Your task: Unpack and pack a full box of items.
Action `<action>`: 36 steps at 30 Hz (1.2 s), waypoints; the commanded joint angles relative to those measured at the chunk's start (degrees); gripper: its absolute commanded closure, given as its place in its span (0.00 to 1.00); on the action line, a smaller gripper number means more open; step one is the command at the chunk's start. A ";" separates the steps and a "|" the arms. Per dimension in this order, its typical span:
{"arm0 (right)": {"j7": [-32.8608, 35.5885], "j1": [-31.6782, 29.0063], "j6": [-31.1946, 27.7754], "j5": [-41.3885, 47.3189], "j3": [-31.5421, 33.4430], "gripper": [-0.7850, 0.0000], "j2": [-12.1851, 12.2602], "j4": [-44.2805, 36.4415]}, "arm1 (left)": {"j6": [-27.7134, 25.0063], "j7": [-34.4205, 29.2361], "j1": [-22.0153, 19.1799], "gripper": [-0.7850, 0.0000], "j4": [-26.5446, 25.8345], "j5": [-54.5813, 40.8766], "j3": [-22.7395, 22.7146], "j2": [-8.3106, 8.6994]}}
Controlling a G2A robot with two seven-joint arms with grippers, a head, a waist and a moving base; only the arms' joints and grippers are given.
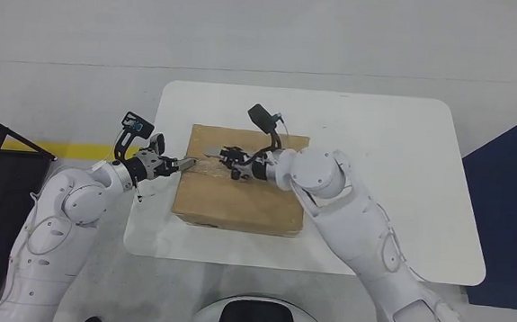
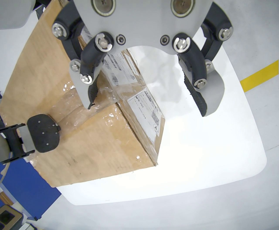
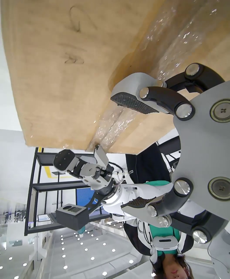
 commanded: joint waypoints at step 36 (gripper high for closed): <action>6.72 -11.35 15.59 -17.21 15.94 0.00 7.43 -18.81 | 0.00 0.00 0.00 0.00 0.00 0.00 0.00 0.00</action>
